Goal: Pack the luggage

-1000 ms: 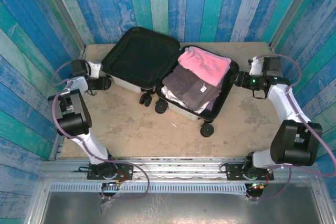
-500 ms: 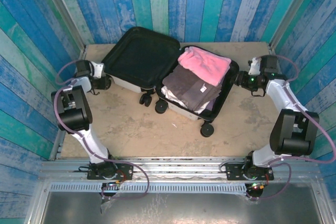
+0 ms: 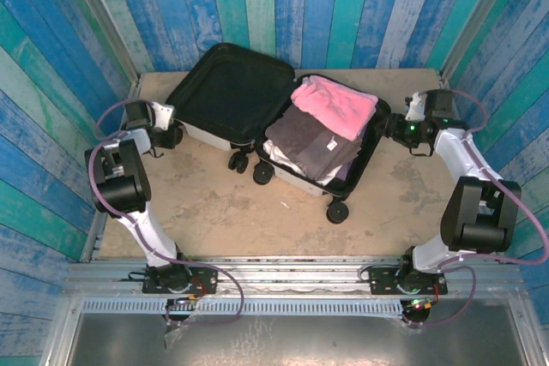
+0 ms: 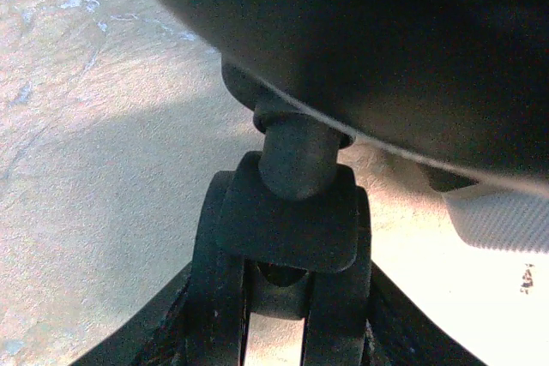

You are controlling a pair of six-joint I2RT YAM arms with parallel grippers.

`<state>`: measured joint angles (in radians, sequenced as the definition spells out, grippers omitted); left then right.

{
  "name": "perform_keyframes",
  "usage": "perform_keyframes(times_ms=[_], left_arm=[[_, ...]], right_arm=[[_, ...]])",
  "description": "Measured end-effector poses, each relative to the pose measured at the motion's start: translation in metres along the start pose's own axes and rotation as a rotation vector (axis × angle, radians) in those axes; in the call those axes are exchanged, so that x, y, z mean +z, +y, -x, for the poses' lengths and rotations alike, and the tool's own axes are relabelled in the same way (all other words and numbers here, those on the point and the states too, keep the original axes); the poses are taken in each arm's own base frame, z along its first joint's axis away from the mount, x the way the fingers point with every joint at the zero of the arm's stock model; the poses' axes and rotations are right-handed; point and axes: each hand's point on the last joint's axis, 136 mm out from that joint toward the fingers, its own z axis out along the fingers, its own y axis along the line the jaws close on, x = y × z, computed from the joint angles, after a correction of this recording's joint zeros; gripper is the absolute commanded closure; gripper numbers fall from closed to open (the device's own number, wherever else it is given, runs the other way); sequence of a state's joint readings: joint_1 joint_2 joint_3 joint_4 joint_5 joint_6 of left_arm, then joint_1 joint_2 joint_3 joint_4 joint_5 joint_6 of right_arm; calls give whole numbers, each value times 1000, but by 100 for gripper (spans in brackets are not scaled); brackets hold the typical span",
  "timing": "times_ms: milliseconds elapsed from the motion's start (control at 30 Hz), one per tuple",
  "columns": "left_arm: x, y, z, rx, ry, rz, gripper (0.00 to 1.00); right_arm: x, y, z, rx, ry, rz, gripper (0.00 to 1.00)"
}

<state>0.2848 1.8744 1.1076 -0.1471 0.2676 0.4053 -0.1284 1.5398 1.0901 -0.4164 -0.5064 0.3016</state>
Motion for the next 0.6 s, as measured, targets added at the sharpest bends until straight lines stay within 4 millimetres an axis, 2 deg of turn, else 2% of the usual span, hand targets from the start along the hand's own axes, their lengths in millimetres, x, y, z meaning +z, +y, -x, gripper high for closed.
perform_keyframes(times_ms=[167, 300, 367, 467, 600], left_arm=[[-5, -3, -1, 31, -14, 55, 100], [-21, -12, -11, 42, -3, 106, 100], [-39, -18, -11, 47, -18, 135, 100], [-68, -23, -2, 59, -76, 173, 100], [-128, -32, 33, 92, -253, 235, 100]], right_arm=[[7, -5, -5, 36, 6, 5, 41], [20, -15, -12, 75, 35, -12, 42], [28, -21, -14, 94, 48, -20, 43], [37, -27, -16, 116, 59, -25, 43], [48, -32, -21, 131, 82, -28, 46]])
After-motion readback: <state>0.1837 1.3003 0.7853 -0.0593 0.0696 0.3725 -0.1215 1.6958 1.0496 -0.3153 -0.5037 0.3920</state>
